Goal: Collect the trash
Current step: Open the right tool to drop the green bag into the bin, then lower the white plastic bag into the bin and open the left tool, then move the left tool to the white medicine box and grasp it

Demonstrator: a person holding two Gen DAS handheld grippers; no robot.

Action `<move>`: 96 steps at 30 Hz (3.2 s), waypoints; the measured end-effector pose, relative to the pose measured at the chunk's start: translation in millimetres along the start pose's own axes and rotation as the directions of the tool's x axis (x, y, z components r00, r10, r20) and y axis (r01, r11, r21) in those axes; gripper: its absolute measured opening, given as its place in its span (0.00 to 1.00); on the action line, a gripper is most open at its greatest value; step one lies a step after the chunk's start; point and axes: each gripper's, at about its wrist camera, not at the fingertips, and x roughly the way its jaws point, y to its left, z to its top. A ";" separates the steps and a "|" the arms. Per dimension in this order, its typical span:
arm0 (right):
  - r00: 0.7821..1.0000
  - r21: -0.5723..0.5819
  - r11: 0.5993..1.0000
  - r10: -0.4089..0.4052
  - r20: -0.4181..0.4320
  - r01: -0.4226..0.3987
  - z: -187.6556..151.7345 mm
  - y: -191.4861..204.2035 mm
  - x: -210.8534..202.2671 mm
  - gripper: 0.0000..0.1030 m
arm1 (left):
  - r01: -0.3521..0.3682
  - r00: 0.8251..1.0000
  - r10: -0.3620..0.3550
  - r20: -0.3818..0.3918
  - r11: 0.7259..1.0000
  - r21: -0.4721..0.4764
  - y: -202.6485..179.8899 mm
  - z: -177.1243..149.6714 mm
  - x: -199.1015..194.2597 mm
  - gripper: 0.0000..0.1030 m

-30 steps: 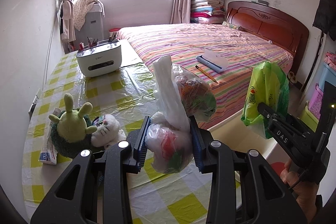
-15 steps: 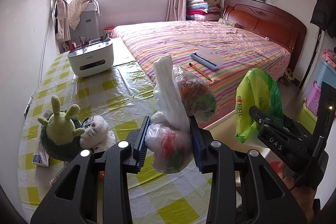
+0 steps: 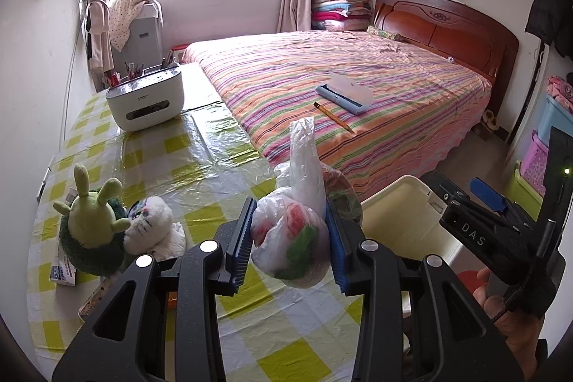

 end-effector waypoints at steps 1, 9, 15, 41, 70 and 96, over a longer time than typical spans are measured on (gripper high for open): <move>1.000 0.001 1.000 -0.001 -0.009 0.001 0.3 -0.3 1.7 0.74 | 0.003 1.000 -0.003 -0.002 1.000 0.002 -1.5 -0.3 1.5 0.35; 0.998 0.066 0.998 0.017 0.052 -0.021 6.3 -7.9 -9.1 0.74 | 0.043 0.998 -0.040 -0.039 0.996 0.076 -30.4 -5.4 26.9 0.31; 0.990 0.137 0.990 -0.001 0.140 -0.018 11.4 -22.9 -24.4 0.74 | 0.109 0.992 -0.104 -0.076 0.991 0.073 -50.8 -6.1 42.4 0.31; 0.925 0.350 0.922 0.019 0.380 -0.163 14.8 -55.8 -75.1 0.74 | 0.013 0.993 -0.043 0.113 0.969 0.247 -80.2 -3.6 14.5 0.74; 0.964 -0.013 0.974 0.227 0.137 -0.227 1.6 74.3 -42.0 0.74 | -0.487 0.873 0.481 -0.078 0.859 -0.156 238.3 -10.5 -46.1 0.83; 0.964 -0.028 0.971 0.241 0.109 -0.239 -4.3 85.9 -40.0 0.74 | -0.479 0.815 0.424 -0.396 0.876 -0.049 305.0 -37.9 72.1 0.83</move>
